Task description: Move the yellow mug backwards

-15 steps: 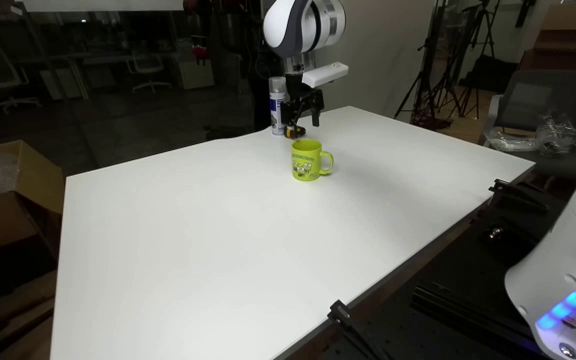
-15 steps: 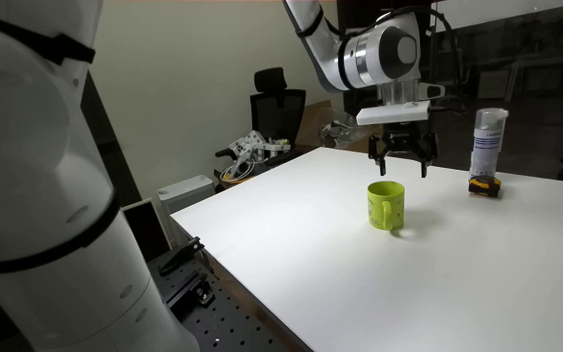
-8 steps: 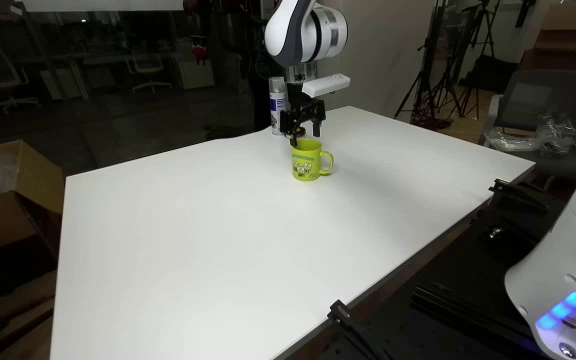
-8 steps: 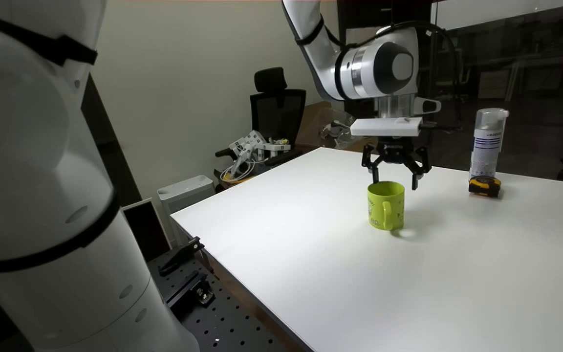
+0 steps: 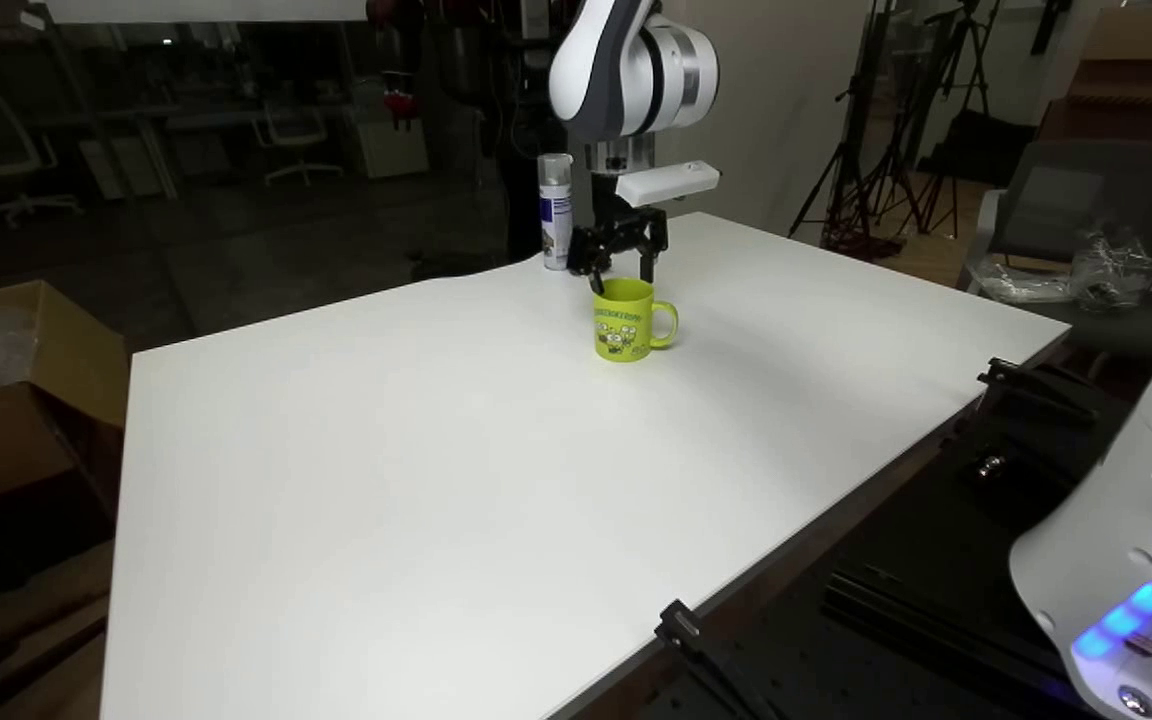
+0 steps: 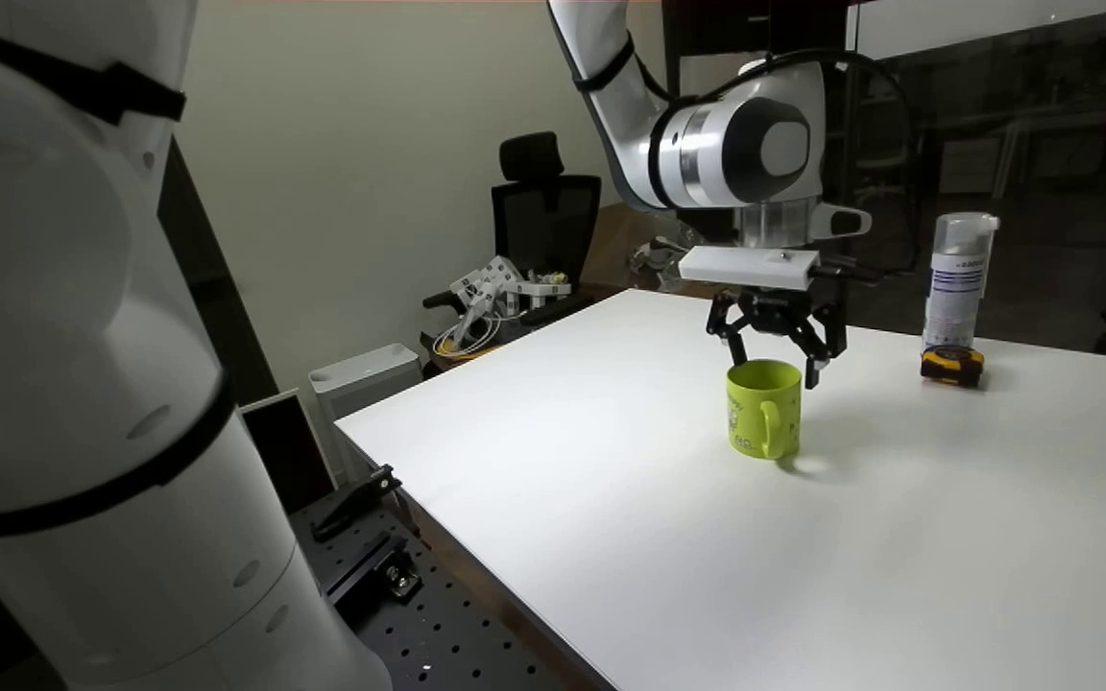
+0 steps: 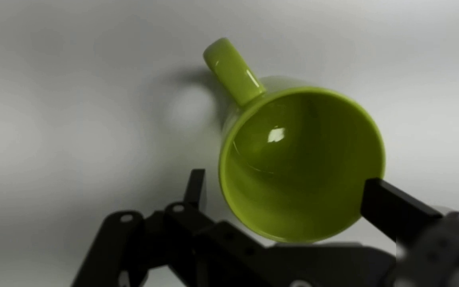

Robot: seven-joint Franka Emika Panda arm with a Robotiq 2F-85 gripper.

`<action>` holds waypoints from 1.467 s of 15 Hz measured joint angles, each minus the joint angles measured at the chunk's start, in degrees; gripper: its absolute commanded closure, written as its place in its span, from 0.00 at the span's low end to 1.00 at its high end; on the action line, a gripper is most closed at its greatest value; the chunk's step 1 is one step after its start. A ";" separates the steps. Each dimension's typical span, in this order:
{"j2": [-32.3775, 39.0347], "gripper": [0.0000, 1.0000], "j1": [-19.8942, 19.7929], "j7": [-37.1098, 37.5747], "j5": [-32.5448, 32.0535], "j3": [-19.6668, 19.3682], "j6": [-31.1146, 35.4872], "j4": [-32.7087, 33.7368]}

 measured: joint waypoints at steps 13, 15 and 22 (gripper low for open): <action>-8.78 0.00 -0.35 5.77 0.29 -3.60 10.16 -15.29; -8.83 0.00 -1.09 5.68 0.88 -3.62 10.47 -15.53; -9.01 0.00 -2.83 5.35 1.65 -3.53 11.66 -14.99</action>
